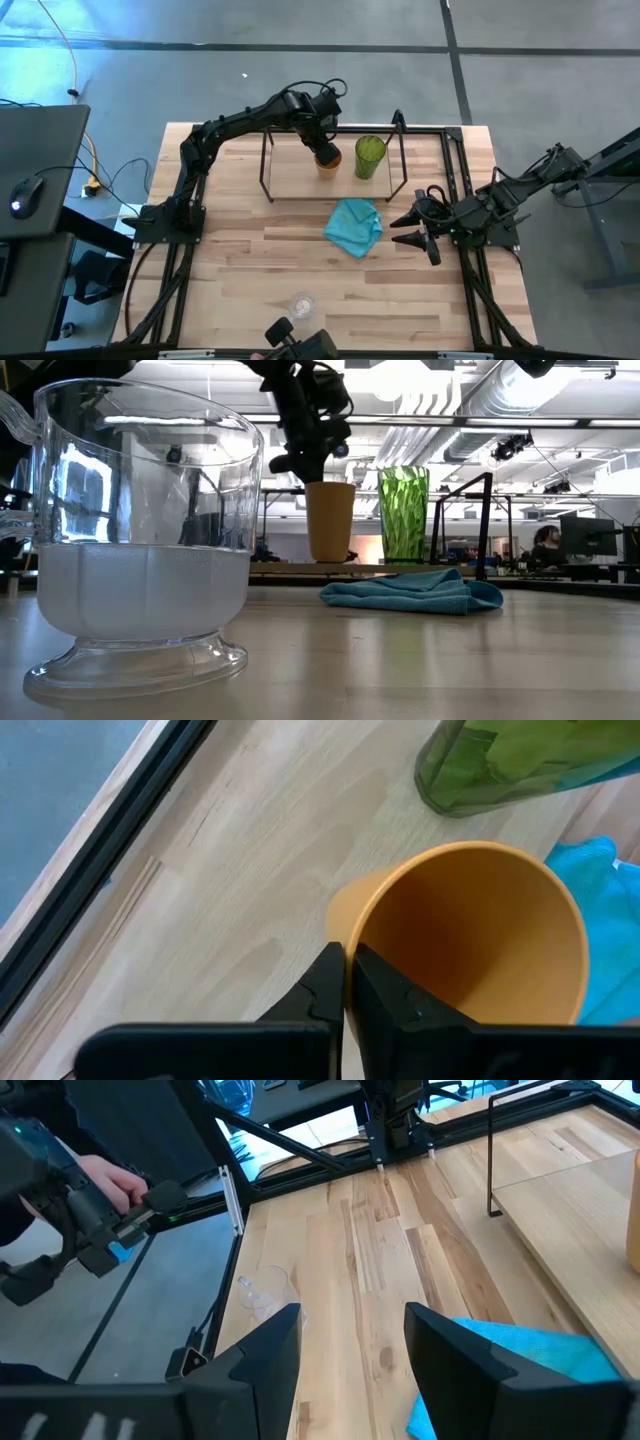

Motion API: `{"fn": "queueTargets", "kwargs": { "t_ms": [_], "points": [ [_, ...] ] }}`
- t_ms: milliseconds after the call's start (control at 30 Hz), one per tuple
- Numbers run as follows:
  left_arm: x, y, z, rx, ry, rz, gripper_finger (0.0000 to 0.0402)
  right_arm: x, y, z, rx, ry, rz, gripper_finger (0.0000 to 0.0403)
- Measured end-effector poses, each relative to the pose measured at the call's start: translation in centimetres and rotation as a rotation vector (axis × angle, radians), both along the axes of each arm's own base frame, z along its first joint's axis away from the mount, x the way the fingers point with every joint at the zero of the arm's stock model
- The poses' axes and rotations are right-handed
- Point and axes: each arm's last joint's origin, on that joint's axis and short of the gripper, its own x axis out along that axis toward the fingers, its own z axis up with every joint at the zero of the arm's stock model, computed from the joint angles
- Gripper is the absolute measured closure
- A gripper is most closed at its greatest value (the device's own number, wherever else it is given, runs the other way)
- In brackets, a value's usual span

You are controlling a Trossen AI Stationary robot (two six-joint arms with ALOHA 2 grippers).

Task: Stack small to large cups/mugs on shelf
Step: Put the yellow cup on the shelf

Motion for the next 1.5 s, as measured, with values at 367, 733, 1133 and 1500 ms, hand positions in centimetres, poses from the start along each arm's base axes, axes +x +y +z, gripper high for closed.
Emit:
{"fn": "queueTargets", "kwargs": {
  "t_ms": [367,733,1133,1500],
  "points": [
    [0.0,0.0,0.0,-0.001,0.001,0.001,0.0401,0.0,0.0,0.0,0.001,0.000,0.000,0.0231],
    [0.5,0.2,-1.0,-0.034,0.003,0.007,0.0401,0.0,0.0,0.0,0.000,0.001,0.000,0.0231],
    [0.5,0.3,-1.0,-0.013,0.017,-0.001,0.0401,0.0,0.0,-0.1,-0.005,0.007,0.000,0.0231],
    [0.5,0.3,-1.4,-0.022,0.025,-0.005,0.0369,0.0,0.0,-0.1,-0.004,0.007,0.000,0.0231]
  ]
}}
